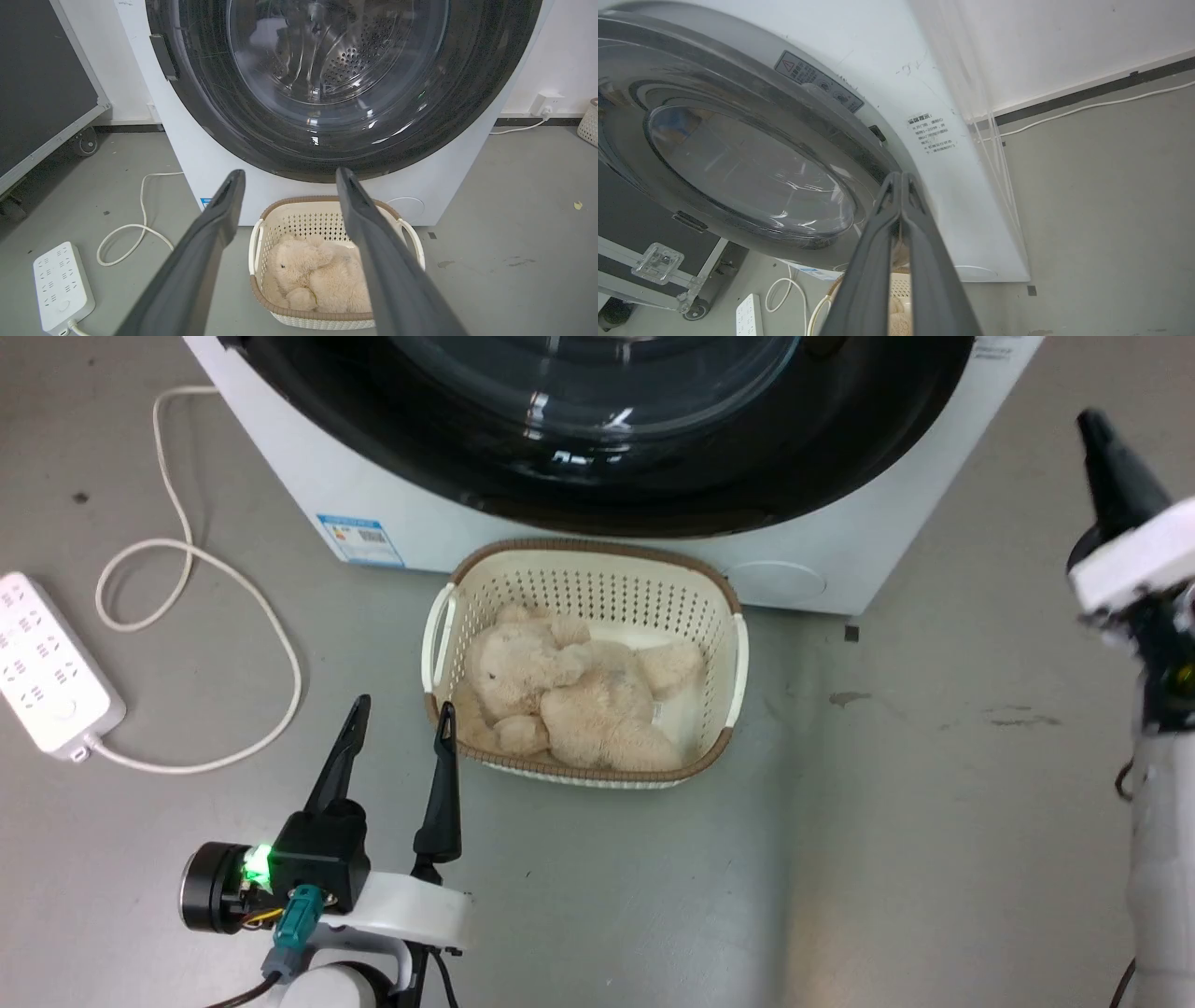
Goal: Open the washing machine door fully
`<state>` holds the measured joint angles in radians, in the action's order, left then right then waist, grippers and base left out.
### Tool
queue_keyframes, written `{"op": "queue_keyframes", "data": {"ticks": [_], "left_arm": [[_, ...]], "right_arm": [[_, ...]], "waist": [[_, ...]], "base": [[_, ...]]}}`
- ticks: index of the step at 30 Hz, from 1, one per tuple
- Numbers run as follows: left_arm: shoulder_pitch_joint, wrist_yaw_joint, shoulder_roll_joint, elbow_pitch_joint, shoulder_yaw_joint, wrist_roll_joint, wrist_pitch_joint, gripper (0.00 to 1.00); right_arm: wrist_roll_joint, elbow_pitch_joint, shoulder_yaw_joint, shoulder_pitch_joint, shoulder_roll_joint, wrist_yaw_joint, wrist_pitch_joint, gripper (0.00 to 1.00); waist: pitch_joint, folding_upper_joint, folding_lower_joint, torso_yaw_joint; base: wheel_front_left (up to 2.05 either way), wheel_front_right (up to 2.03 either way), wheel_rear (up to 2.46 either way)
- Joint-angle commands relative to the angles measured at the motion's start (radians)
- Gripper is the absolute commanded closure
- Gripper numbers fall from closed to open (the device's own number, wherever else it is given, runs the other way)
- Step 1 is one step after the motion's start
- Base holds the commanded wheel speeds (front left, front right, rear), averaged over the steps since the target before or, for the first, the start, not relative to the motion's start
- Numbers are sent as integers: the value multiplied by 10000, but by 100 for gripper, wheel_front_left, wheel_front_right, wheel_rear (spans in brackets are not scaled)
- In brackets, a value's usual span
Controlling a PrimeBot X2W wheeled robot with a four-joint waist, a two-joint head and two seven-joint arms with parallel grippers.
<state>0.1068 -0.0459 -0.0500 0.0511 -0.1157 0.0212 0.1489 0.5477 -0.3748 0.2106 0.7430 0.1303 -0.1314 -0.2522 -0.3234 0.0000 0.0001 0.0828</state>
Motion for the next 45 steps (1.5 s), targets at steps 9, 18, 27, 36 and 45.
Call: {"op": "queue_keyframes", "data": {"ticks": [9,18,27,36,45], "left_arm": [[305,-131,-14,151,-158,51,276,0],[370,-264,-9,232,-355,134,443,0],[509,-359,-6,363,-532,183,652,0],[678,-457,-4,444,-677,373,819,0],[768,-597,-4,413,-770,385,1007,0]], "right_arm": [[1297,-1244,724,1739,116,4,-1158,100],[1988,-2616,1327,3077,221,5,-2488,100],[2631,-3992,2166,4907,359,6,-3513,100],[3044,-5077,2810,6324,499,6,-4278,100],[3436,-5902,3130,6731,453,7,-5802,100]], "waist": [[-511,0,-1,227],[-856,0,-1,409],[-1345,0,-1,650],[-1793,0,-1,830],[-1946,0,-1,900]], "base": [[0,0,0],[0,0,0],[0,0,0],[0,0,0],[0,0,0]]}}
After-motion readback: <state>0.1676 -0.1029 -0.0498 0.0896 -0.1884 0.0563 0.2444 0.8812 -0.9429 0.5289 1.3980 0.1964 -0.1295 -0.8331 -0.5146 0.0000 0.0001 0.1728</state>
